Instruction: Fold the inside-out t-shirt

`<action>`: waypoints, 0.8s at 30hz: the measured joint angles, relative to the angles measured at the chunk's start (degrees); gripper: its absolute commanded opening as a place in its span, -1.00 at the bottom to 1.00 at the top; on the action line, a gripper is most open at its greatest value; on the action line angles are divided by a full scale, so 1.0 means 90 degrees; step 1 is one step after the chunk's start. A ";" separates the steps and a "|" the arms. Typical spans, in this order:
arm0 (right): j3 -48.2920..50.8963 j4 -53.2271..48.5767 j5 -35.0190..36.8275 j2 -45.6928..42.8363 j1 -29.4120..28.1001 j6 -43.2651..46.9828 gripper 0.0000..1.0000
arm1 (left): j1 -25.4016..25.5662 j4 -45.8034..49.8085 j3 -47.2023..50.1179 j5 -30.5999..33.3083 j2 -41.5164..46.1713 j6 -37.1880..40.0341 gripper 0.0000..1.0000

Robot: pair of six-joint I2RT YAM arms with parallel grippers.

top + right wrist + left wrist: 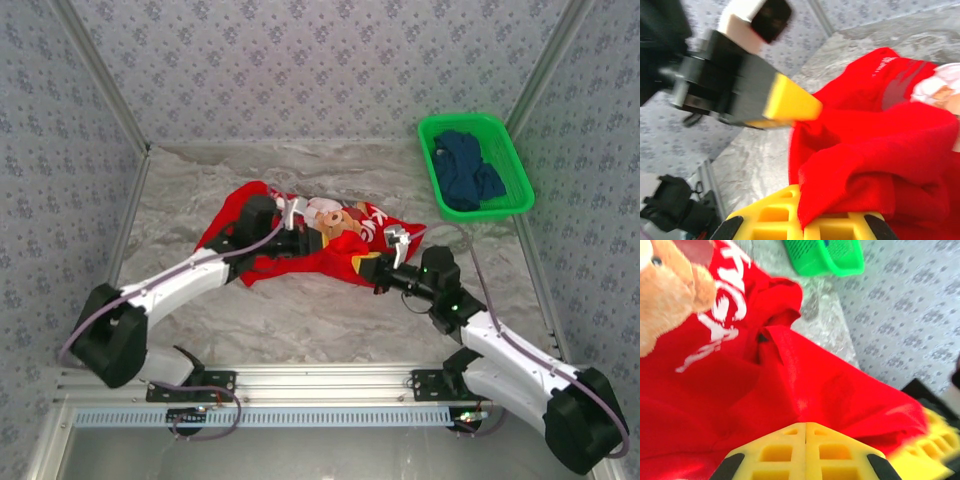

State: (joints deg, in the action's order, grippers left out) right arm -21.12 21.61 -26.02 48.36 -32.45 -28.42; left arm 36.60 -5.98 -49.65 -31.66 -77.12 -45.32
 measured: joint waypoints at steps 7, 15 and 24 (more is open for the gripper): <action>0.0000 -0.0843 0.0969 -0.0262 -0.0629 0.0270 -0.31 | -0.0097 -0.1090 0.0537 0.0017 0.0933 0.0056 -1.00; -0.0544 -0.2611 0.1256 -0.0534 -0.0814 0.0850 0.11 | -0.0092 -0.1258 0.0976 -0.0012 0.1557 0.1316 -1.00; -0.1617 -0.3854 0.1343 -0.0886 -0.0763 0.1651 0.28 | -0.0092 -0.1039 0.0971 -0.0032 0.1724 0.2324 -1.00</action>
State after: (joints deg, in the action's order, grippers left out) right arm -35.68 -13.08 -13.93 40.38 -39.31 -13.56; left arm 35.77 -15.33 -40.91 -31.94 -61.60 -24.40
